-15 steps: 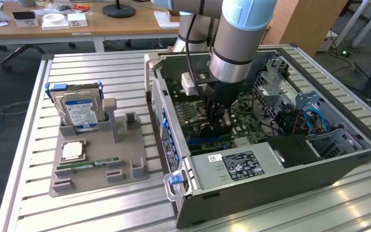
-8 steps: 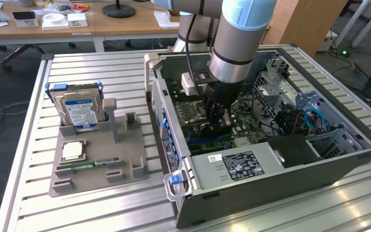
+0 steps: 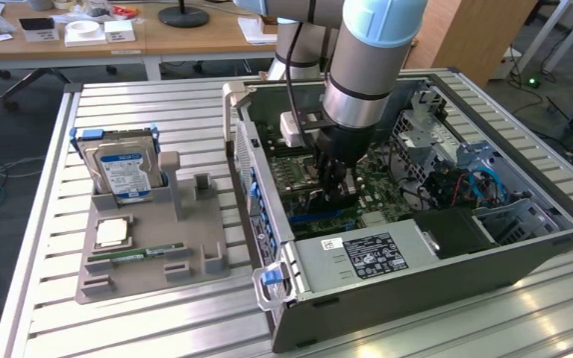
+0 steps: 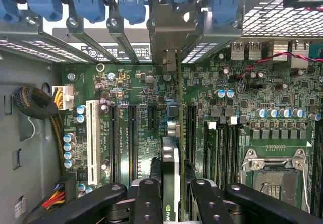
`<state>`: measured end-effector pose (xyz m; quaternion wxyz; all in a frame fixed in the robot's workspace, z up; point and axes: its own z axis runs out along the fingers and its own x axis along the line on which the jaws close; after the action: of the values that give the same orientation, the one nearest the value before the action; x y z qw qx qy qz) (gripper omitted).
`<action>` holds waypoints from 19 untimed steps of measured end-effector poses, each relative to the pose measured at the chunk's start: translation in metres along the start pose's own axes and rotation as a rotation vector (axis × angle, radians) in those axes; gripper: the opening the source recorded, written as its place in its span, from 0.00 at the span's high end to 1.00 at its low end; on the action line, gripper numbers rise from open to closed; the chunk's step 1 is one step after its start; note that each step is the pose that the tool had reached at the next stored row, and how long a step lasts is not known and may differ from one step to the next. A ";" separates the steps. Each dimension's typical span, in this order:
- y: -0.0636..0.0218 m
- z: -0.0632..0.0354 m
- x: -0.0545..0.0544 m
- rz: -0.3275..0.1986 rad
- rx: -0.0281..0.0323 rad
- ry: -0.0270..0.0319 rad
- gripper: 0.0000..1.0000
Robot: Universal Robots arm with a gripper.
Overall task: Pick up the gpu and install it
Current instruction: 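Insert the gpu into the slot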
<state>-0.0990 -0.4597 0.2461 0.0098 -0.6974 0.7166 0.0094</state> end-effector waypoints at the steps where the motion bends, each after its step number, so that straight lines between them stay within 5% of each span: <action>1: 0.0000 0.0000 0.000 0.000 0.0000 0.0000 0.73; 19: 0.0000 0.0014 0.000 0.000 0.0000 0.0000 0.73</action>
<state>-0.0990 -0.4601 0.2446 0.0098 -0.6973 0.7166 0.0094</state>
